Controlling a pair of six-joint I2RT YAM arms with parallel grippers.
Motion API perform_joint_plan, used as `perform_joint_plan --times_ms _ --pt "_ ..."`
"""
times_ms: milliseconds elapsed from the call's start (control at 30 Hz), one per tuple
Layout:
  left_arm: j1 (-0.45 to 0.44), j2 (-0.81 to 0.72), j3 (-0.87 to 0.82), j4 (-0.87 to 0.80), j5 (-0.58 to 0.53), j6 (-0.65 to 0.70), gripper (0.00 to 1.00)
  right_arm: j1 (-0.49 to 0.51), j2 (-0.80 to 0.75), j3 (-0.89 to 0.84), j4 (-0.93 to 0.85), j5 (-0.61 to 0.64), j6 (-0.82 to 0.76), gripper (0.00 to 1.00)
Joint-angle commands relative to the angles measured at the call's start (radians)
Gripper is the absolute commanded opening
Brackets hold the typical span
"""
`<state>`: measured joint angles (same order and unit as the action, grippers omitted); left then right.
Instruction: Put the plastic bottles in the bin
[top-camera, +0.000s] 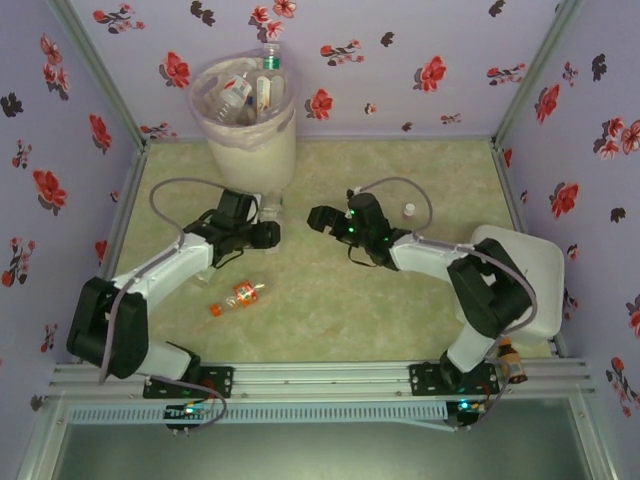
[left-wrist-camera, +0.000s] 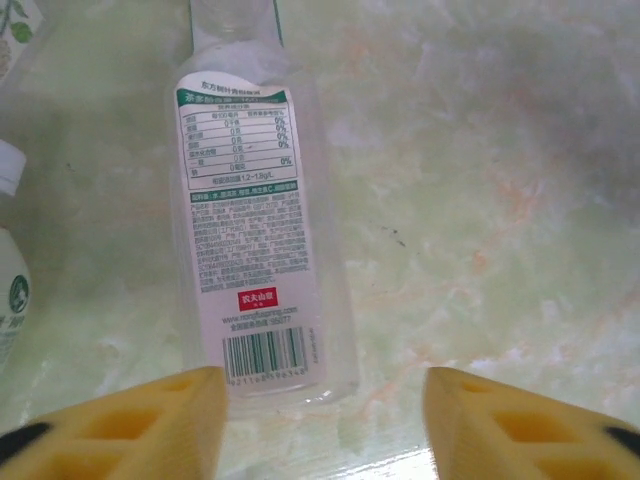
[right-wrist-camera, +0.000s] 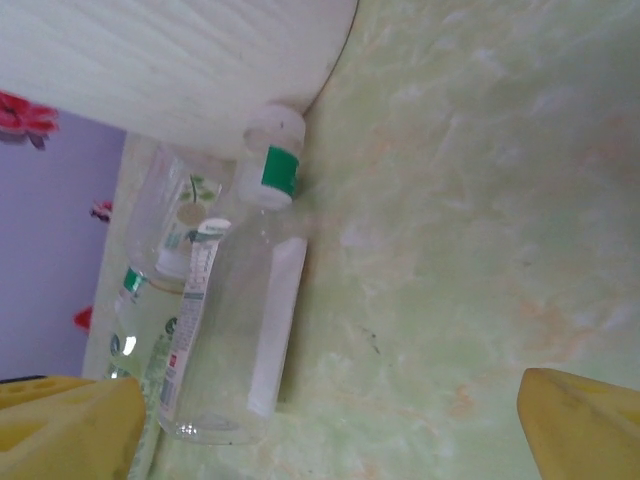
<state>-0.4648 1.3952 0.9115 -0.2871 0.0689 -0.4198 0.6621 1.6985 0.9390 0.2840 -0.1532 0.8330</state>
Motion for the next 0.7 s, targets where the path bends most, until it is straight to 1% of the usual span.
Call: perform_joint_plan --times_ms 0,100,167,267,333,433,533,633,667 --pt "0.057 -0.091 -0.018 0.006 0.0 -0.12 0.67 0.065 0.049 0.156 -0.182 0.027 -0.08 0.95" --pt "0.137 -0.194 -0.041 -0.002 0.002 -0.183 0.71 0.121 0.12 0.277 -0.308 0.086 -0.147 0.95" --pt "0.185 -0.247 -0.043 -0.02 0.007 -0.204 0.71 0.142 0.178 0.338 -0.343 0.109 -0.16 0.95" --pt "0.244 -0.294 -0.039 -0.039 0.037 -0.211 0.73 0.158 0.278 0.438 -0.373 0.136 -0.16 0.99" --pt "0.257 -0.298 -0.033 -0.044 0.043 -0.204 0.75 0.167 0.341 0.505 -0.397 0.154 -0.169 0.99" --pt "0.259 -0.283 -0.029 -0.034 0.059 -0.207 0.8 0.186 0.436 0.603 -0.451 0.217 -0.188 0.99" --pt "0.259 -0.26 -0.031 -0.013 0.079 -0.215 0.85 0.186 0.497 0.647 -0.476 0.223 -0.188 0.99" --pt "0.259 -0.249 -0.034 0.004 0.095 -0.224 0.88 0.185 0.491 0.619 -0.462 0.233 -0.184 0.9" --pt "0.259 -0.246 -0.037 0.012 0.1 -0.229 0.89 0.183 0.479 0.6 -0.461 0.241 -0.186 0.85"
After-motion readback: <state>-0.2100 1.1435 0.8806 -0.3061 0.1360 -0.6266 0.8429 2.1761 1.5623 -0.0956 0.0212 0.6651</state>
